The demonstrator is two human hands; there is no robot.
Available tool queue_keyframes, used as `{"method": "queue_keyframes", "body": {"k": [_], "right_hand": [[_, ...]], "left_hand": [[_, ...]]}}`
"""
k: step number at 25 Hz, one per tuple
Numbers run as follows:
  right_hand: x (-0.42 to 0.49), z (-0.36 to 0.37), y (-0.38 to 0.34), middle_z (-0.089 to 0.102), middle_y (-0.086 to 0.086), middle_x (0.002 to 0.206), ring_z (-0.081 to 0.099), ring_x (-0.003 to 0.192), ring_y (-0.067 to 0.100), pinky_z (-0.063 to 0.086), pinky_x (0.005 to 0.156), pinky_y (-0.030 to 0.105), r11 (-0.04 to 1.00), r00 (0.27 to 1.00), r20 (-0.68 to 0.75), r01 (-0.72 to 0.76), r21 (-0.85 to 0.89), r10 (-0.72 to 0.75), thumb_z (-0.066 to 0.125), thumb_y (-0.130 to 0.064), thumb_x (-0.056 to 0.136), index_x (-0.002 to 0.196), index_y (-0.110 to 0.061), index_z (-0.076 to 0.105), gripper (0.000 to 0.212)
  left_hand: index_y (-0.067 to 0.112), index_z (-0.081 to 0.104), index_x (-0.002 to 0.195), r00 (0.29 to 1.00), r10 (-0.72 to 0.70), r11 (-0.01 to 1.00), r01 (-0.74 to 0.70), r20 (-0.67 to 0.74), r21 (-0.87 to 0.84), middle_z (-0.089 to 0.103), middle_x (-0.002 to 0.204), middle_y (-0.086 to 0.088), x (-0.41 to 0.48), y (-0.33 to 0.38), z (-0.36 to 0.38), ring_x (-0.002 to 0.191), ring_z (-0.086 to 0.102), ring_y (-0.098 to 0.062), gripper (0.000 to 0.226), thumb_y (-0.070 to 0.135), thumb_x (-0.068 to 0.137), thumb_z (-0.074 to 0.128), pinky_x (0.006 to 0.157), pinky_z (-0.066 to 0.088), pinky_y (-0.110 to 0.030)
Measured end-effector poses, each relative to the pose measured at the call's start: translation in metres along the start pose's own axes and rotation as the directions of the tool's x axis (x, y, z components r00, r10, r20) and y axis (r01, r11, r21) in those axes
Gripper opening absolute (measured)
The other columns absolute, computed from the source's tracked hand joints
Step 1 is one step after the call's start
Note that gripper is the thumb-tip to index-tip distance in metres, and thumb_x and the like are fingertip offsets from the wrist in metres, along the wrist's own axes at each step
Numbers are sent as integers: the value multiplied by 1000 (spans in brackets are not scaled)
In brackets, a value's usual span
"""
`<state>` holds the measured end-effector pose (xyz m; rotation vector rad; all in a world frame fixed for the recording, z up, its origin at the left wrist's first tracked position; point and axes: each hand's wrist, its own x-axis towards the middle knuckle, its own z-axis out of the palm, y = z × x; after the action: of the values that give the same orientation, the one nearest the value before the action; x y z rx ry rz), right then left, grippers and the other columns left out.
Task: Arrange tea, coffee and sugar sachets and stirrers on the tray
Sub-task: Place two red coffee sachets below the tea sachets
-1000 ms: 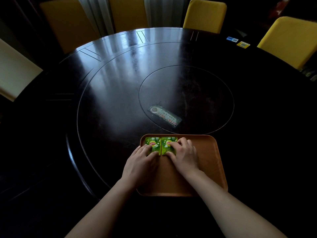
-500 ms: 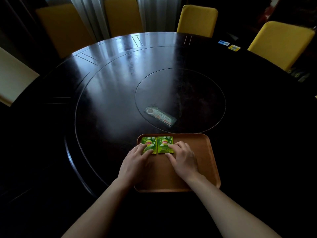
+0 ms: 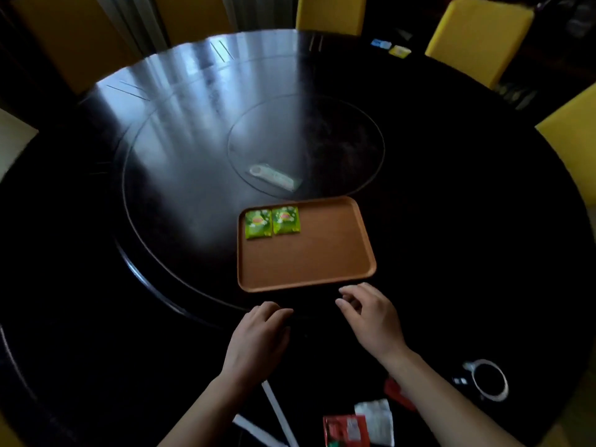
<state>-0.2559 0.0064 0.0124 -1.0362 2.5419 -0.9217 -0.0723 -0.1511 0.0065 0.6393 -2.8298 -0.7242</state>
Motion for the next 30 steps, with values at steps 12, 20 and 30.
{"method": "queue_keyframes", "body": {"k": [12,20,30], "right_hand": [[-172,-19,70,54,-10,126,49,121,12,44,99,25,960,912,329,-180,-212,244,65,-30,90,133,-24,57,45],[-164,-16,81,44,-1,145,53,123,20,55,91,32,916,936,129,-280,-288,327,65,-30,92,140,-18,50,52],[-143,-19,87,47,1,124,66,86,17,57,64,30,863,914,70,-350,-365,400,67,-29,91,142,-18,38,60]], "left_hand": [[29,58,131,885,84,986,-139,459,88,56,113,5,-92,86,82,100,53,-15,57,62,84,53,87,45,-30],[27,64,105,930,-11,973,-74,368,217,54,98,6,-109,87,108,87,53,-16,48,54,69,77,74,45,-28],[26,65,80,903,-320,877,397,286,-270,69,76,6,-110,99,83,68,67,-9,15,33,80,78,59,57,-27]]}}
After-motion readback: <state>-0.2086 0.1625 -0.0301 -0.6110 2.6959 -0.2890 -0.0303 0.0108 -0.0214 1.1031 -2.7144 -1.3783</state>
